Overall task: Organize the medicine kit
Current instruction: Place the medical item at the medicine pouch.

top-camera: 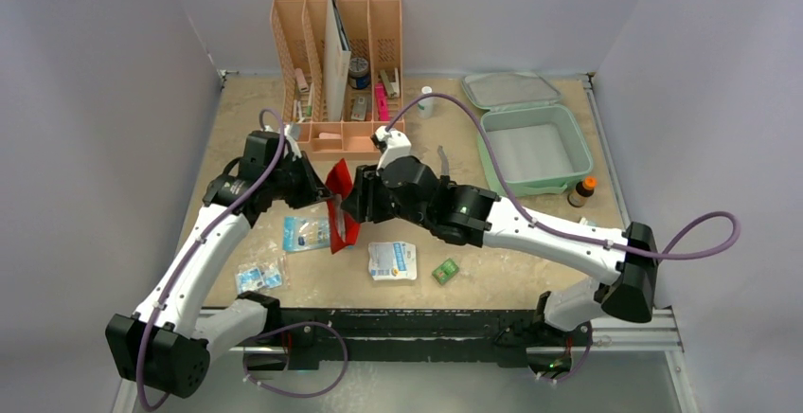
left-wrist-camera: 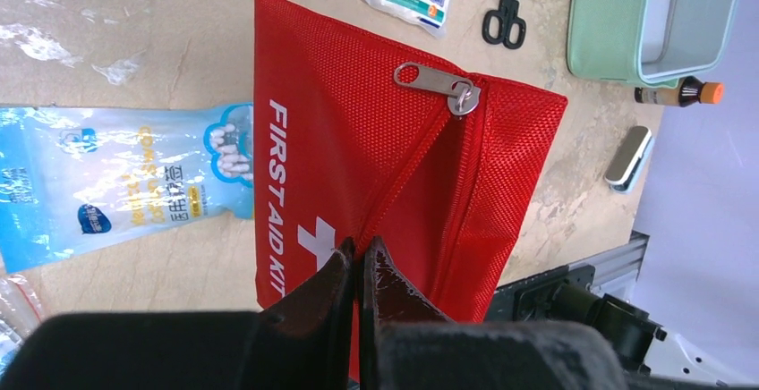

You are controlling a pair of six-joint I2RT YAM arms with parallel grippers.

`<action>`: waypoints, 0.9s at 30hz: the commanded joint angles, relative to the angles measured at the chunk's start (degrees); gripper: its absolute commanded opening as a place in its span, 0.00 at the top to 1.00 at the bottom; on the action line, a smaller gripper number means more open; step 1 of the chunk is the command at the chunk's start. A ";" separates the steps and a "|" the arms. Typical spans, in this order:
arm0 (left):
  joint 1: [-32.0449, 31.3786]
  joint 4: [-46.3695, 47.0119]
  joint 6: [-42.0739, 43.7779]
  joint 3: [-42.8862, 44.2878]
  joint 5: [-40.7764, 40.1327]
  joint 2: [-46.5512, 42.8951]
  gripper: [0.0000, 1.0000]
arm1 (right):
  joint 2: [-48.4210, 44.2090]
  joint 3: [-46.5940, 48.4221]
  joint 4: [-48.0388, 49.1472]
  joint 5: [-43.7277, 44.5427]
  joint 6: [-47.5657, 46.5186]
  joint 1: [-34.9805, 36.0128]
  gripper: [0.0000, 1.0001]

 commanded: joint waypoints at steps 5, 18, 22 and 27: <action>-0.22 1.31 -2.52 3.90 3.53 -0.84 1.00 | 4.38 6.03 -6.29 -2.88 -4.54 -0.66 0.34; -0.21 5.61 -6.81 3.42 8.10 -1.26 1.00 | 7.52 4.73 -6.40 -3.04 -5.39 -1.33 0.71; -0.22 5.17 -6.73 4.16 9.03 -1.26 1.00 | 6.75 3.47 -5.85 -2.75 -6.32 -2.00 0.90; -0.22 5.50 -5.34 4.25 9.52 -2.31 1.00 | 4.78 1.20 -2.43 -4.31 -12.05 -3.82 1.00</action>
